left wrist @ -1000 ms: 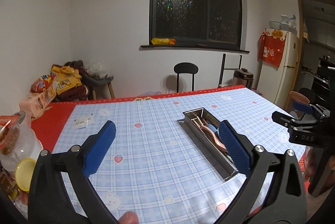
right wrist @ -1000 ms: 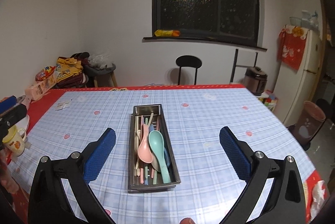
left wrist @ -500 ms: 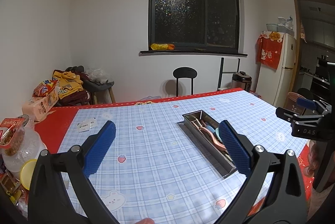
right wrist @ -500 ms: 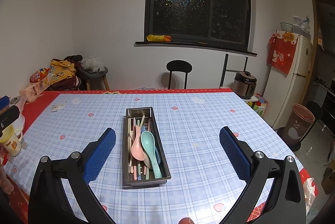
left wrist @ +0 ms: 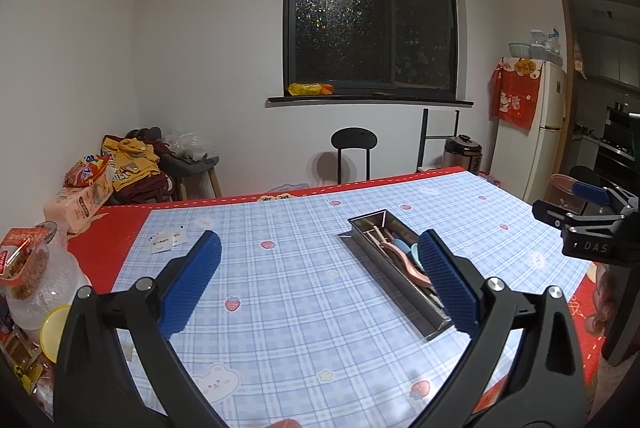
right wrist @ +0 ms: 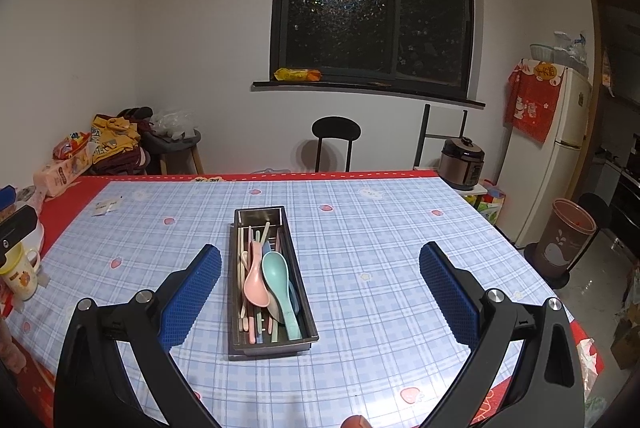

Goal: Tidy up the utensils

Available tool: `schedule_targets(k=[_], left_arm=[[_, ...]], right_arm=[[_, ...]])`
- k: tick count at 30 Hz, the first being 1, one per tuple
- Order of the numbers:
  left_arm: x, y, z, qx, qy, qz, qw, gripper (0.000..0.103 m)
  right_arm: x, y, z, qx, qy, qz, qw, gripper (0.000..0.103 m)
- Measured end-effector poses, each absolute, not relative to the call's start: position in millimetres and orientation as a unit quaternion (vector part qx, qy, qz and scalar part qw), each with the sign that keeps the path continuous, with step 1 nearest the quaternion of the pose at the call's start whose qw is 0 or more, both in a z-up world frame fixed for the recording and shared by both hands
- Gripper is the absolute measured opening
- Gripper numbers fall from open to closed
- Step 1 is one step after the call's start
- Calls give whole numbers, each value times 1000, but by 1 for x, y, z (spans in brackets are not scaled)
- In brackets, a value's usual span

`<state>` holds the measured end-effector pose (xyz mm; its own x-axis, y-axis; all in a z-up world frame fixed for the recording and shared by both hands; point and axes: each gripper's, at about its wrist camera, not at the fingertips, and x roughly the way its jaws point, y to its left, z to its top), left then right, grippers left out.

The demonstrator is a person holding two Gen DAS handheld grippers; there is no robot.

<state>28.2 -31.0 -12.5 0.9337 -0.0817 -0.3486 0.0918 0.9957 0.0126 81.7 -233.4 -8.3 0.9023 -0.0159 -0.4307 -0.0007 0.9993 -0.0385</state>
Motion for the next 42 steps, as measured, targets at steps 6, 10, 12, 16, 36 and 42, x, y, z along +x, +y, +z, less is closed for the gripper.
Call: schedule_targets(k=[6,10,12,16,36,42], left_arm=[[29,-31,-12,13,180,-49,982,97],[29,-30,-11,10,179,-52,982,97],[29,-30,-11,10,178,-52,983,97],[29,-31,-11,10,180,-56,982,97],[31,-36,-12,12,182,-60,981,97],[32,-36,-12,11,183,-60,981,97]], right_arm=[[79,-235,-7,-18,220,-9,975,97],[77,-236,-5,-20,218,-12,976,97],[76,-236,-5,-22,217,-14,976,97],[73,-236,-4,-27,214,-19,976,97],[71,-243,-3,-26,211,-31,977,97],[71,-244,-4,-23,212,-33,976,97]])
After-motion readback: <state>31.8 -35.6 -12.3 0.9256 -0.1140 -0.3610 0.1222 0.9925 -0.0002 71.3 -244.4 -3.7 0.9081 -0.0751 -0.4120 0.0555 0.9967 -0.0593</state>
